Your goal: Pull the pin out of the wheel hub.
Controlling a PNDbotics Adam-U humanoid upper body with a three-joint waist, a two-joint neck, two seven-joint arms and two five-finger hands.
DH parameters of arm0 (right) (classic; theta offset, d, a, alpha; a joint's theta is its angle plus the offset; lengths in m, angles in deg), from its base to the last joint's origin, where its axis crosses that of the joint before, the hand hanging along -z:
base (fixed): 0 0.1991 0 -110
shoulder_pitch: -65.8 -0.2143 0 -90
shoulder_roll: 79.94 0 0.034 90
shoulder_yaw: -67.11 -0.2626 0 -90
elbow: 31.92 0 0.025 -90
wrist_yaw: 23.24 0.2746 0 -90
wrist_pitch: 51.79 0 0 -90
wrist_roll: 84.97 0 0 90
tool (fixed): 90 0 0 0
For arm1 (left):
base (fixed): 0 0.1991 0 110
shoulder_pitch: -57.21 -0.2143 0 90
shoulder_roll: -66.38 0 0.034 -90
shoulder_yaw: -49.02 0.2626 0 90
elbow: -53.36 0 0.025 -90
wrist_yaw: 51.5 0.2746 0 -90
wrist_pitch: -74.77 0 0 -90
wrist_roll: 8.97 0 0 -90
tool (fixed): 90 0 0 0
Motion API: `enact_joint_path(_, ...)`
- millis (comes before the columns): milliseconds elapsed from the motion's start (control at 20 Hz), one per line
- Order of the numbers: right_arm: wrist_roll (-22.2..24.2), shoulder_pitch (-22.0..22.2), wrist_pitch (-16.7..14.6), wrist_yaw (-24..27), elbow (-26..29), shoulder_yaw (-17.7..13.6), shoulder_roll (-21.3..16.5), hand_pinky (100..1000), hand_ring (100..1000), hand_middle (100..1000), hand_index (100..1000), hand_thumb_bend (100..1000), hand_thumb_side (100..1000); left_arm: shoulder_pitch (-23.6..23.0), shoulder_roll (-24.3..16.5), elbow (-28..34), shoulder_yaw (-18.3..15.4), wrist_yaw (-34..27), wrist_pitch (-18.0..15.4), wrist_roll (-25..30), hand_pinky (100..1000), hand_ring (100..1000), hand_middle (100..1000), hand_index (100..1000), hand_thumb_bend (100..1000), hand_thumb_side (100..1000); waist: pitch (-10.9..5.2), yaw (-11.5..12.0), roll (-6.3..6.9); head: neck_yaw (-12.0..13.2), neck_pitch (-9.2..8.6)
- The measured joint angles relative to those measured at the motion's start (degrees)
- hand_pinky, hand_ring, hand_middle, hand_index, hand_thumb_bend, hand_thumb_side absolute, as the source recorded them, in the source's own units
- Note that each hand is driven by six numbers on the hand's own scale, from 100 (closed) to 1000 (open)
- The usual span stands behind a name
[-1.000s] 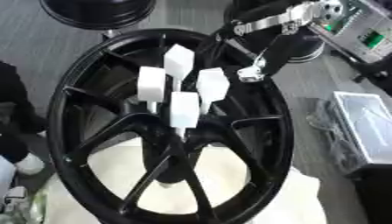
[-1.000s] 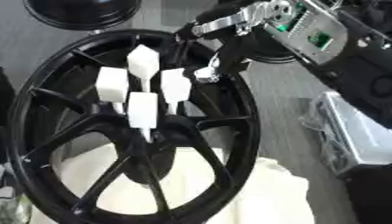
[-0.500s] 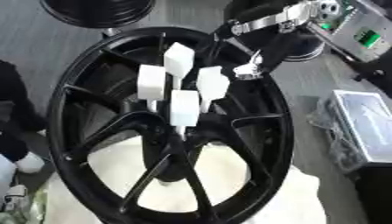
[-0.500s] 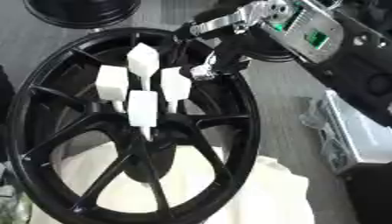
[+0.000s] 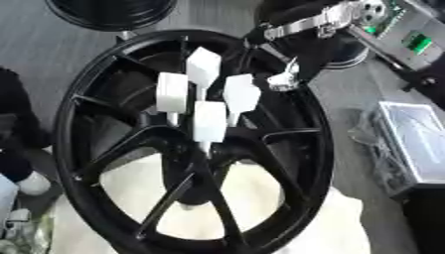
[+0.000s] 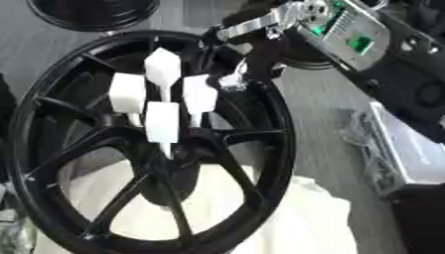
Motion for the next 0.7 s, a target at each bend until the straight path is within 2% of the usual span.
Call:
enact_joint_path(100, -0.75, 0.30, 1.16, 0.82, 0.34, -0.29, -0.08, 1000, 843, 808, 993, 100, 373, 0.00, -0.18, 0.00, 0.14, 0.00, -0.07, 0.10, 843, 960, 783, 699, 428, 716, 0.00, 0.00, -0.04, 0.02, 0.00)
enact_joint_path(400, -3.37, 0.34, 4.60, 2.77, 1.02, -0.61, -0.48, 1000, 836, 803, 991, 100, 390, 0.00, -0.37, 0.00, 0.17, 0.00, -0.10, 0.43, 843, 960, 784, 700, 428, 716, 0.00, -0.01, -0.13, 0.08, 0.01)
enact_joint_path(700, -3.94, 0.38, 5.92, 3.84, 2.41, -0.59, -0.74, 1000, 839, 803, 976, 100, 400, 0.00, -0.38, 0.00, 0.17, 0.02, -0.18, 0.70, 843, 961, 783, 699, 427, 717, -0.01, 0.00, -0.22, 0.10, 0.02)
